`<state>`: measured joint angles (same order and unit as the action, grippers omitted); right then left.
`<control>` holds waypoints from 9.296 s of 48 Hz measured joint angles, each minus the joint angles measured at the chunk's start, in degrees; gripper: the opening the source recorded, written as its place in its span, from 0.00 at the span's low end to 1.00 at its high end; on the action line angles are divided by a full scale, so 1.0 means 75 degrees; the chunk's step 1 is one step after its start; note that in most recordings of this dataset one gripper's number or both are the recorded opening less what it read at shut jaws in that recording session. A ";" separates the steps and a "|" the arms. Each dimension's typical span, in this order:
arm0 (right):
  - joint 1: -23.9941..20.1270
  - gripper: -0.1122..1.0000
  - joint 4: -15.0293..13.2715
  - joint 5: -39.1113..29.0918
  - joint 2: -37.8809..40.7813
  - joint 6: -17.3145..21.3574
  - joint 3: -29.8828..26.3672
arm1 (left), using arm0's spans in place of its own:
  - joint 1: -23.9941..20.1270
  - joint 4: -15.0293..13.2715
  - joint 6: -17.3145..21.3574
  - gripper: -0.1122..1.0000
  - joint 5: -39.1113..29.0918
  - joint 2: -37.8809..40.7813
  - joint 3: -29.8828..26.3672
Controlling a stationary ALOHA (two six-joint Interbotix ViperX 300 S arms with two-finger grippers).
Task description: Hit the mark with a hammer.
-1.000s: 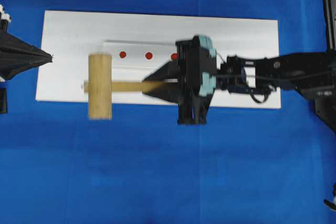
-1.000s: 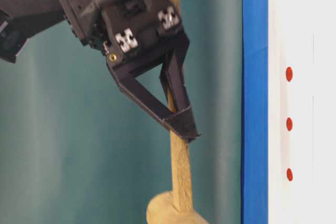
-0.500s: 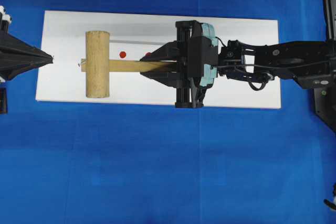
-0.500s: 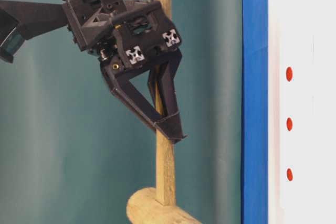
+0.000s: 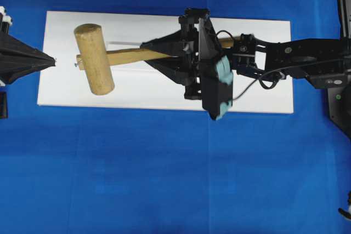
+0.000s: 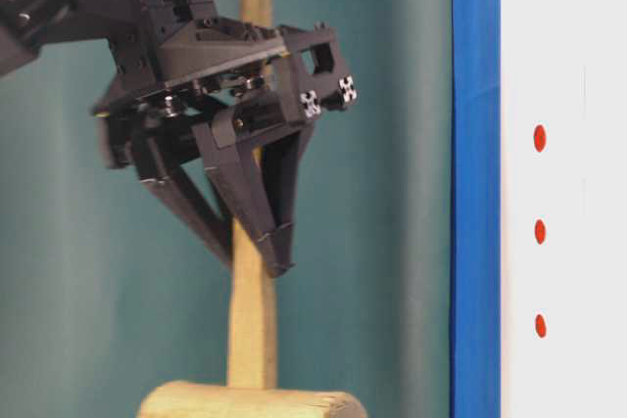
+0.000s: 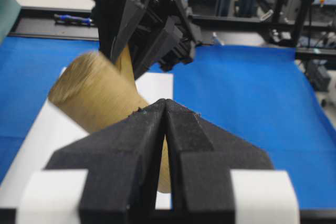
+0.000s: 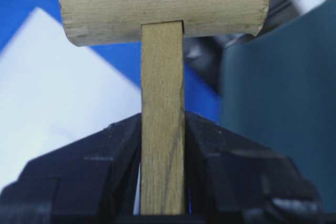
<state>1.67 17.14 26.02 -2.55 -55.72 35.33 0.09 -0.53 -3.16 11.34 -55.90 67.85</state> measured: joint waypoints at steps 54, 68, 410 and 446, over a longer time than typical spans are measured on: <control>-0.0352 0.19 0.0035 0.1254 0.0000 -0.1723 0.0270 | -0.0117 -0.0023 -0.1254 0.88 0.0141 0.0035 0.0000; -0.0340 0.19 0.0035 0.1254 0.0000 -0.1711 0.0270 | -0.0117 -0.0023 -0.1289 0.95 0.0398 0.0223 0.0000; 0.0867 0.12 0.6809 -0.2531 -0.1148 -0.0773 0.1453 | -0.0305 0.0000 0.0984 0.88 -0.1969 -0.0844 0.0164; 0.0621 0.12 0.7137 -0.2273 -0.0738 -0.0668 0.2086 | -0.0492 0.0000 0.0984 0.88 -0.1992 -0.0844 0.0199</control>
<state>6.33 70.66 8.96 -8.09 -60.73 50.98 -3.60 -0.53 4.22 -3.60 -62.23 69.35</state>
